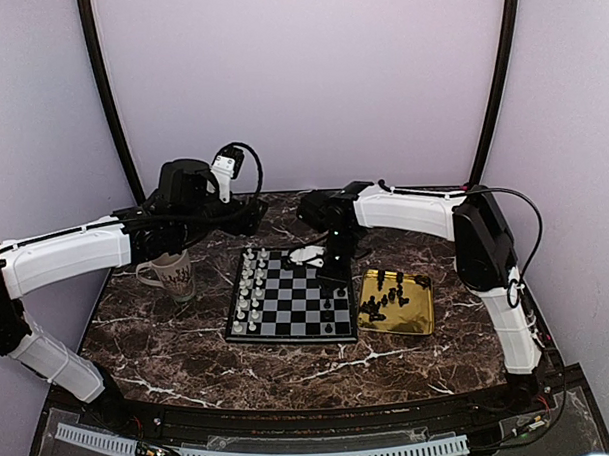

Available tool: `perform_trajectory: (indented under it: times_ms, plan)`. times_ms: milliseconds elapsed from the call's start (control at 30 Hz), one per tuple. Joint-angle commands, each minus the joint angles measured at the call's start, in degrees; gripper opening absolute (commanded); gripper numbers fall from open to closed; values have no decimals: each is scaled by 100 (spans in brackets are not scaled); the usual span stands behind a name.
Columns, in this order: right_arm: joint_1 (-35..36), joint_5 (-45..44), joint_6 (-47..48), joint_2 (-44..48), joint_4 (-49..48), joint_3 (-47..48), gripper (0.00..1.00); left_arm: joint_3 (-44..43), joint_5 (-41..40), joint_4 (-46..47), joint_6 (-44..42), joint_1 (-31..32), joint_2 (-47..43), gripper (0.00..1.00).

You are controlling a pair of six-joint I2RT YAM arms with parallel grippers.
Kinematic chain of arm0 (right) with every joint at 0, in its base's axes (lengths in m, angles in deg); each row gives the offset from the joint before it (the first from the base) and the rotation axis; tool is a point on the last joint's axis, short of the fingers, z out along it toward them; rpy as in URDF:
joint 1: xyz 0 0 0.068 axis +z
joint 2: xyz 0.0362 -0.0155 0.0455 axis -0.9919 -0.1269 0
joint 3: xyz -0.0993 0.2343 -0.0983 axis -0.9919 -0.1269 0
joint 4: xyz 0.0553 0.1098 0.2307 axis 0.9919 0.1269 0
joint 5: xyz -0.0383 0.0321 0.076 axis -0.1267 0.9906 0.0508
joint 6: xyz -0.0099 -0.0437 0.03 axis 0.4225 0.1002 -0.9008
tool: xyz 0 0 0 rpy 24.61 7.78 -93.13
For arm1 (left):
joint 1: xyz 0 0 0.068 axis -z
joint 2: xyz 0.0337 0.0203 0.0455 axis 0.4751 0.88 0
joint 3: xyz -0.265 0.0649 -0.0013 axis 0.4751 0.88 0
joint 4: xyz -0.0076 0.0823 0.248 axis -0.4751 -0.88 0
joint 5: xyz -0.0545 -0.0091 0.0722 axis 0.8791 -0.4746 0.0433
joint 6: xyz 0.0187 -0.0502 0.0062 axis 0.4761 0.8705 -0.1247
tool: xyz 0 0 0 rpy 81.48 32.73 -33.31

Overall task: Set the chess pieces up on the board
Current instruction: Place the pawn at e7.

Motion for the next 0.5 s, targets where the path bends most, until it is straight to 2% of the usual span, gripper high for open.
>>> perform_trajectory:
  times_ms: [0, 467]
  plan:
    - [76, -90, 52, -64, 94, 28, 8, 84, -7, 125, -57, 15, -212, 91]
    - [122, -256, 18, -31, 42, -51, 15, 71, 63, 99, -56, 12, -175, 91]
